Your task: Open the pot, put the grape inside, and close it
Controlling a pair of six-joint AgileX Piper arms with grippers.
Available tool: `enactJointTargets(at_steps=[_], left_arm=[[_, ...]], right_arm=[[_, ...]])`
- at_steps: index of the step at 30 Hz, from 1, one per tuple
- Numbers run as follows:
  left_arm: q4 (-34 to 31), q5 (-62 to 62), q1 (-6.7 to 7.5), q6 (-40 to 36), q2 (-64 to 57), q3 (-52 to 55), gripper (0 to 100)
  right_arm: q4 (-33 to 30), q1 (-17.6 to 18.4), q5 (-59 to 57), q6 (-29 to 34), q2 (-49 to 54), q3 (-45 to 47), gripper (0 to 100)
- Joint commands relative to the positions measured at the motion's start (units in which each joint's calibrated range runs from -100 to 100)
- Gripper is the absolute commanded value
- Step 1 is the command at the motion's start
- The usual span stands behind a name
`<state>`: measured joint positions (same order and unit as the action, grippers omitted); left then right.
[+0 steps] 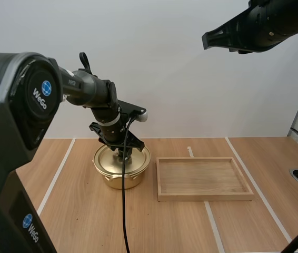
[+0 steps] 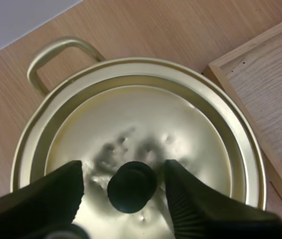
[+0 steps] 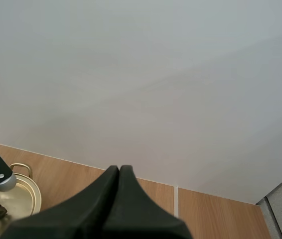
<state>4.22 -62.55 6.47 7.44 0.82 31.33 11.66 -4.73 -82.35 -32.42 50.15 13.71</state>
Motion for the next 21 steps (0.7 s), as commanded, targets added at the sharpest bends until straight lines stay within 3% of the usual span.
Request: enactJointTargets(at_steps=[1,10,21], left_arm=[[-0.23,-0.78,0.0,-0.22,-0.08,-1.47,100],[-1.03,-10.55,0.0,-0.22,-2.33,-9.87,100],[-1.95,-16.95,0.0,-0.31,-15.3,-20.92,100]], right_arm=[[-0.41,-0.21,0.35,-0.29,0.5,0.21,0],[-0.41,-0.21,0.35,-0.29,0.5,0.21,0],[-0.41,-0.21,0.35,-0.29,0.5,0.21,0]])
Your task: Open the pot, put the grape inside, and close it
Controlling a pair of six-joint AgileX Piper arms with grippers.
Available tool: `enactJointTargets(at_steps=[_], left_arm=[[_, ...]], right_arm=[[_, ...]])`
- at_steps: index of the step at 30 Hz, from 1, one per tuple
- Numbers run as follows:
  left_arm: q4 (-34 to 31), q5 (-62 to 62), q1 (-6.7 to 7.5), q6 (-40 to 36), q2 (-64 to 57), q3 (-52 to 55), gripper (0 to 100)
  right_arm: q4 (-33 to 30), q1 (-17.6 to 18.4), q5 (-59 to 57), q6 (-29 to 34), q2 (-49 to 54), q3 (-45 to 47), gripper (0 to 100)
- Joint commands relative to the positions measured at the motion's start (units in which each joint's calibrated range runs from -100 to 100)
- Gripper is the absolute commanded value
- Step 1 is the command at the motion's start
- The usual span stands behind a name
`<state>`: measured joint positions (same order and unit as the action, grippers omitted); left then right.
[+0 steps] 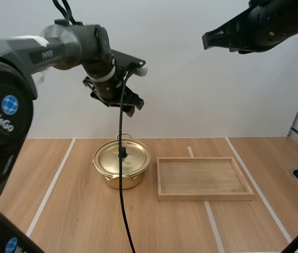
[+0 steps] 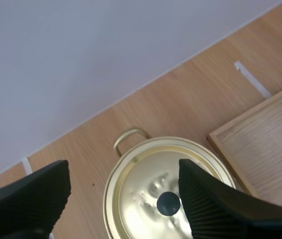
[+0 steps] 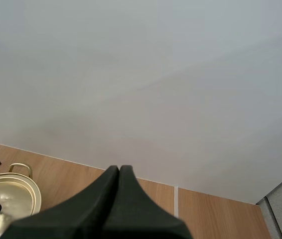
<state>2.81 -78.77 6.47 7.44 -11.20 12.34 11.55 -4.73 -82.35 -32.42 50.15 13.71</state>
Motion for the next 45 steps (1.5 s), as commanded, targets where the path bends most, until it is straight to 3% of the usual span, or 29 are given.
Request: enactJointTargets(at_steps=[1,6,14,30,32,37,39,45], left_arm=[[-0.54,-0.73,0.0,-0.31,-4.72,-2.69,100],[-0.54,-0.73,0.0,-0.31,-11.74,-5.27,99],[-0.54,0.0,0.0,-1.02,-22.29,-5.45,0],[1.34,-1.63,0.0,-1.4,-42.52,-5.45,0],[-0.17,-2.23,0.0,-5.55,-44.54,-5.33,0],[-13.41,6.94,0.0,-22.6,-50.31,-1.23,0],[-16.45,8.1,0.0,-25.7,-52.12,1.43,0],[-16.85,10.99,0.0,-28.59,-57.67,12.95,0]], right_arm=[[-0.29,-0.21,0.35,-0.29,0.5,0.21,0],[-0.29,-0.21,0.17,-0.29,0.5,0.21,0],[0.7,-0.21,-0.72,-0.29,0.5,0.21,0],[19.65,-0.21,-3.54,-0.17,0.61,0.21,0],[20.33,-0.21,-5.55,-0.17,0.75,0.21,0],[20.75,-0.21,2.05,-0.06,6.76,7.77,0],[20.75,-0.21,4.45,-0.57,9.78,11.84,0],[20.75,-0.21,12.44,-1.85,17.37,24.17,0]])
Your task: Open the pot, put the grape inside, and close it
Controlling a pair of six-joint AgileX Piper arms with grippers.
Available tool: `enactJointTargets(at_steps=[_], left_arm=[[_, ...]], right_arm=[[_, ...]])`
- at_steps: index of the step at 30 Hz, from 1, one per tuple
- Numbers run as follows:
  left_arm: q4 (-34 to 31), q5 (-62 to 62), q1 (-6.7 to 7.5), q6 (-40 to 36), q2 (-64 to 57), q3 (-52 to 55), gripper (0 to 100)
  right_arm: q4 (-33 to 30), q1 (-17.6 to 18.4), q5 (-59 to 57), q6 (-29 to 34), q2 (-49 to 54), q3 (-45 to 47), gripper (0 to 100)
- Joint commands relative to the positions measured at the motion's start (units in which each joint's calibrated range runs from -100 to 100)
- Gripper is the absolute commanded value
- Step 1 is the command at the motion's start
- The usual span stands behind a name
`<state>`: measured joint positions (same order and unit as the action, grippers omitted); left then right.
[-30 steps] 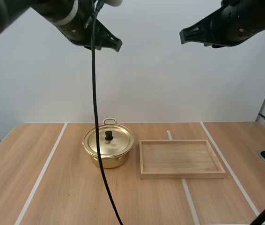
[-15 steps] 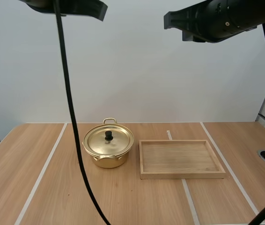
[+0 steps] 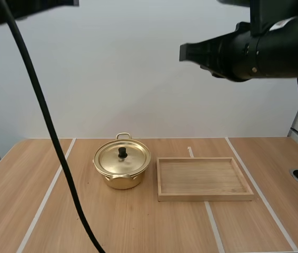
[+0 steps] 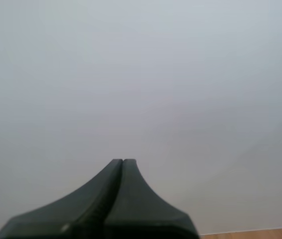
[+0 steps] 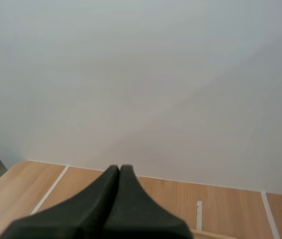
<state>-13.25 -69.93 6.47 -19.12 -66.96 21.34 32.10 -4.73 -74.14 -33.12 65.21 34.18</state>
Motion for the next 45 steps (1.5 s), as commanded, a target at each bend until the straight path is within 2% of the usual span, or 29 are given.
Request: enactJointTargets(at_steps=[1,9,16,23,31,37,45], left_arm=[[-0.78,2.49,-0.17,-2.67,-2.87,6.67,0],[-0.58,6.91,-4.32,-3.14,-10.97,22.62,0],[1.58,9.02,-6.11,-3.14,-15.18,34.38,0],[1.58,16.38,-6.21,-2.35,-15.77,43.54,0],[1.58,34.42,-6.21,1.6,-15.77,55.33,0],[1.36,43.32,-6.21,3.51,-16.56,61.13,0],[1.36,43.3,-6.21,4.77,-21.33,65.91,0]], right_arm=[[0.2,-0.21,4.92,-1.15,3.18,5.46,0],[0.2,-0.21,9.78,-5.15,7.96,15.83,0],[0.2,-0.21,13.48,-5.26,9.09,23.93,0],[0.59,-0.21,18.43,-12.47,9.09,31.09,0],[0.59,-0.21,25.74,-16.93,9.85,37.02,0],[0.59,-0.21,31.17,-21.95,16.99,42.09,0],[0.59,-0.21,31.37,-23.16,28.57,49.08,0]])
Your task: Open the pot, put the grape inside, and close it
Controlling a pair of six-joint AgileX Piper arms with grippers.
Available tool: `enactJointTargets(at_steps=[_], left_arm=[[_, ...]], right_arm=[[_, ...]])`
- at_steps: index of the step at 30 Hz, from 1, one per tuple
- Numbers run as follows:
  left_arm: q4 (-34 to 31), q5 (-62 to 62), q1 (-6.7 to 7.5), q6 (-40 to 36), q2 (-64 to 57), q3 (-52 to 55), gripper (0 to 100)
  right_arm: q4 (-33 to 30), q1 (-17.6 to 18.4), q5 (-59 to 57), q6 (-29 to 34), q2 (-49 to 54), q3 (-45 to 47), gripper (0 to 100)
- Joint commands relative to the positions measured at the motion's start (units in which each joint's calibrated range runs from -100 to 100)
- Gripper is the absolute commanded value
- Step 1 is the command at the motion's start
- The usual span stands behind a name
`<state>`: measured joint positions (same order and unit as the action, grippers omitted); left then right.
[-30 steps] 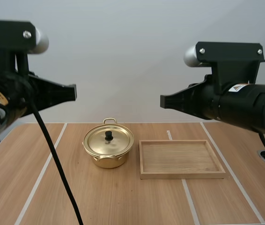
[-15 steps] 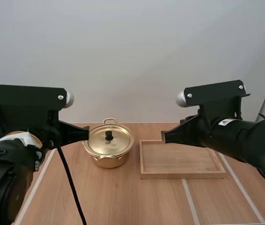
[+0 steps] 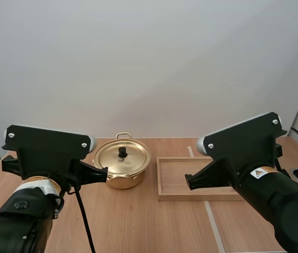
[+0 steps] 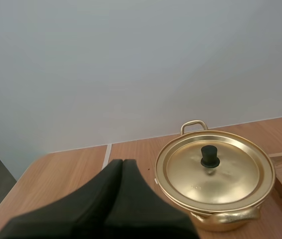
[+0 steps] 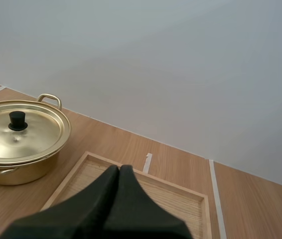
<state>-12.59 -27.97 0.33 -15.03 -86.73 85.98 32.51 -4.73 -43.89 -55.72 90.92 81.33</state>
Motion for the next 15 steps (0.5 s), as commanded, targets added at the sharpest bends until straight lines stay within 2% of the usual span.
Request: enactJointTargets(at_steps=[1,7,15], left_arm=[[0.7,1.34,-0.08,0.68,-2.51,2.0,0],[0.7,1.71,-0.08,0.68,-7.56,6.75,0],[1.61,4.63,-0.08,-0.31,-9.95,11.05,0]], right_arm=[[0.18,-0.21,1.12,-0.57,4.09,2.95,0],[0.18,-0.21,1.87,-0.57,9.05,9.02,0],[0.18,-0.21,1.69,-0.57,9.08,13.85,0]])
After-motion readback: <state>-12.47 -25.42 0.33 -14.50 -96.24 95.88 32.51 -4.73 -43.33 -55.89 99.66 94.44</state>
